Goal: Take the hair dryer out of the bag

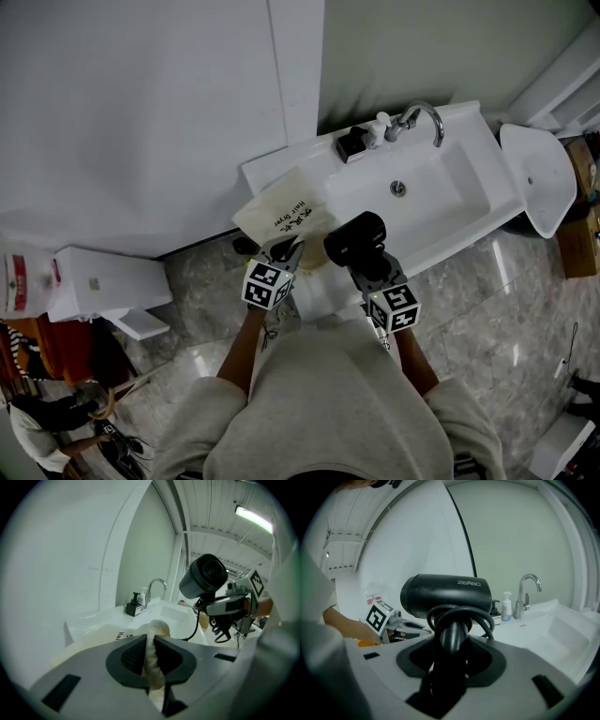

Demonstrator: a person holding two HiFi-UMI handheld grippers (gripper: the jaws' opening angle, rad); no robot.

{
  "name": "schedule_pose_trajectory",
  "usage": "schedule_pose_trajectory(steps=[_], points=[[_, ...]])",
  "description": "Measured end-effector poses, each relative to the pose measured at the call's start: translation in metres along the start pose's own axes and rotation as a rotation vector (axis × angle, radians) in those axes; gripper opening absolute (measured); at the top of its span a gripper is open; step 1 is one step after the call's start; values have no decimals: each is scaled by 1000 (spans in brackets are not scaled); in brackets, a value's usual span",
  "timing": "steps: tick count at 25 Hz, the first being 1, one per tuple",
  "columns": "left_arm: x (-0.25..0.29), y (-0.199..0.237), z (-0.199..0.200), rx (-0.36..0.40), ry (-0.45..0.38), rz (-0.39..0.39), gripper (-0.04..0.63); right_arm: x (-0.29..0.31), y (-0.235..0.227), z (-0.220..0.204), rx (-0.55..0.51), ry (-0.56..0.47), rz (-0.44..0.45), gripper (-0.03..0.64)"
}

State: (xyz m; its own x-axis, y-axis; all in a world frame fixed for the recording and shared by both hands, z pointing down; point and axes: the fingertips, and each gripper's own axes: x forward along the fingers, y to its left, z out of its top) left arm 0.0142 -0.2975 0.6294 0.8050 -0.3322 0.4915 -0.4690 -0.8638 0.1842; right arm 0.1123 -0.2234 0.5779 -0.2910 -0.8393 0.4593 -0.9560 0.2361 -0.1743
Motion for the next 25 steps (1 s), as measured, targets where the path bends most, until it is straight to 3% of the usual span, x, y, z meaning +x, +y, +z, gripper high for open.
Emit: schedule_pose_trajectory(steps=[5,8,13,20,25], points=[[-5,-8,5,18,-19,-19,31,1,-6,29,-5,-65,-17,175],[-8,-14,9,15,-36,-45,169,4,-10,42,-5,-90,-25,175],[-18,-12,16,16,-68,-31,204,10,-13,59,-21,-129,-27,175],[-45,9,53,23,-176,58,197,21,-9,84,-38,-177,-11,175],[-66,29,85,36,-262,134,95,29,-4,108,-63,-218,6,175]])
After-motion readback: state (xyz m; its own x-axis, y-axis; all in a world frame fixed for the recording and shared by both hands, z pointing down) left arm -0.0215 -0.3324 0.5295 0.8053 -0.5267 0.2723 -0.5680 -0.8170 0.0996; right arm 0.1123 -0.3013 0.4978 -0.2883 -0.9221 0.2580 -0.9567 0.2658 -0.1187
